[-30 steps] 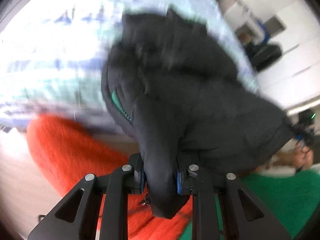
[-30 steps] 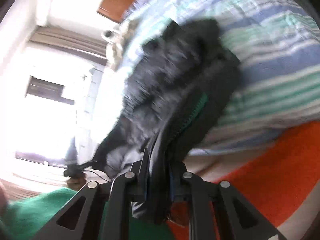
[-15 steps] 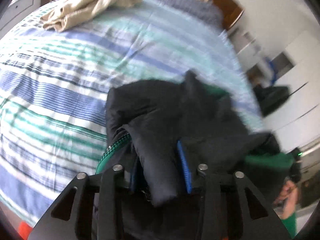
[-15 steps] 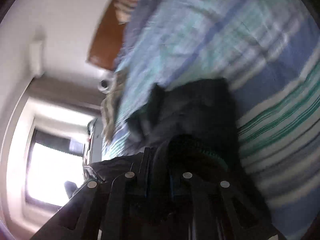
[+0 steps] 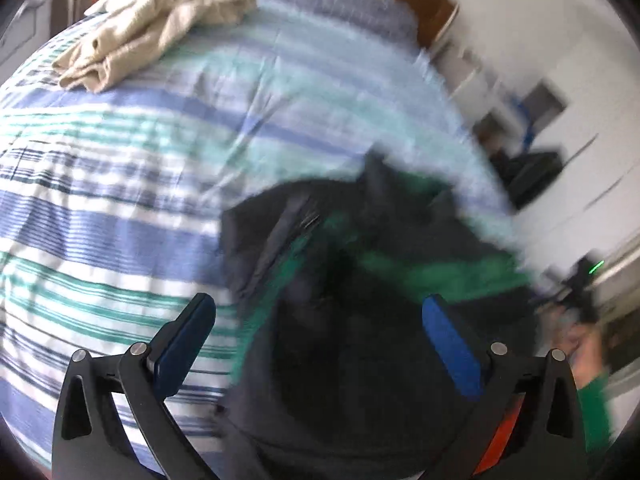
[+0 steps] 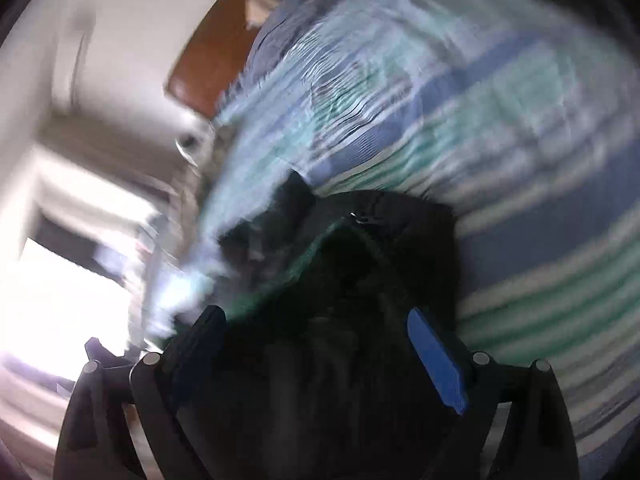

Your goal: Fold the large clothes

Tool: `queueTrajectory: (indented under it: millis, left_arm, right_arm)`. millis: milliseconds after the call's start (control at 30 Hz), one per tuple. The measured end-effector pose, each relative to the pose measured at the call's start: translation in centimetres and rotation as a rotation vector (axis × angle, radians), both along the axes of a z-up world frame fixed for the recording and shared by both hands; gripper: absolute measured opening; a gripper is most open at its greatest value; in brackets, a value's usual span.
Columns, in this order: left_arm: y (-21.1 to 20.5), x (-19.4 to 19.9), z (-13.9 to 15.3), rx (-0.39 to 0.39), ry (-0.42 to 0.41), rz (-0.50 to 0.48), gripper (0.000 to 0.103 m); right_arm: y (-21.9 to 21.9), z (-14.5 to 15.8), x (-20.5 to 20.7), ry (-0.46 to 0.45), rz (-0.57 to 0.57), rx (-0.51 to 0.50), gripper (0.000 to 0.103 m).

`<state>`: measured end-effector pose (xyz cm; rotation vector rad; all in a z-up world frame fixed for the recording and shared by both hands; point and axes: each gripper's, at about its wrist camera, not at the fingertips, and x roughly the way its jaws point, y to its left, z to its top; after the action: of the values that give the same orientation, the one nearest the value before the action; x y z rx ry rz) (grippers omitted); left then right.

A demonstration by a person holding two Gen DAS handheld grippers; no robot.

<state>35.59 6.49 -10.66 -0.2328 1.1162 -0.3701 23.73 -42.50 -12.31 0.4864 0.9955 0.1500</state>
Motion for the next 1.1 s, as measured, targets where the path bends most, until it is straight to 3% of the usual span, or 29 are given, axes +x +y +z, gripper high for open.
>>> queueTrajectory:
  millis: [67,100,133,167,200,233,300,433,533,600,700,800,867,1000,1100]
  left_arm:
    - [-0.9,0.3,-2.1,0.082,0.025,-0.008,0.098]
    - [-1.6,0.4,-3.1,0.104,0.033,-0.026,0.082]
    - [-2.1,0.3,-3.4,0.097,0.038,-0.048,0.058]
    - [-2.3,0.1,-3.4,0.098,0.038,-0.053,0.047]
    - [-2.5,-0.4,-2.7,0.123,0.008,-0.040,0.021]
    - [-2.6,-0.9,-1.8,0.145,-0.016,-0.028,0.013]
    - [-1.9,-1.5,1.5,0.109,-0.081,0.011,0.011]
    - [-0.6,-0.4,6.8,0.008,-0.224,0.113,0.011]
    - [-1.9,1.7,7.8,0.053,-0.322,0.198,0.012]
    - [-3.4,3.7,6.6,0.115,-0.355,0.251,0.012]
    - [-5.7,6.7,2.4,0.235,-0.320,0.287,0.013]
    - [-6.8,8.9,-4.2,0.375,-0.241,0.282,0.016]
    - [-6.1,9.2,-7.1,0.349,-0.212,0.293,0.020]
    - [-6.4,9.5,-7.8,0.373,-0.249,0.299,0.021]
    - [-6.1,10.0,-8.4,0.345,-0.252,0.303,0.022]
  right_arm:
    - [1.7,-1.3,1.1,0.025,0.047,-0.086,0.094]
    - [2.0,-1.9,1.3,0.042,0.065,-0.089,0.094]
    - [2.8,-2.2,1.4,0.045,0.078,-0.107,0.085]
    - [3.5,-1.9,1.4,0.035,0.082,-0.147,0.047]
    - [3.6,-1.5,1.4,0.030,0.085,-0.173,0.028]
    - [4.0,-0.9,1.2,0.020,0.078,-0.205,0.014]
    - [4.0,1.2,0.4,-0.019,0.067,-0.256,0.012]
    - [3.1,7.5,1.3,-0.188,-0.008,-0.328,0.011]
    - [2.4,9.3,3.6,-0.244,-0.081,-0.350,0.011]
    - [2.7,8.5,5.2,-0.252,-0.106,-0.392,0.011]
    - [2.8,3.7,8.1,-0.174,-0.139,-0.459,0.011]
    - [2.3,-3.5,10.0,-0.055,-0.157,-0.522,0.011]
    - [2.0,-5.9,10.0,-0.052,-0.184,-0.492,0.011]
    - [2.7,-7.0,10.4,-0.075,-0.203,-0.530,0.012]
    - [2.0,-7.6,10.3,-0.093,-0.217,-0.501,0.012]
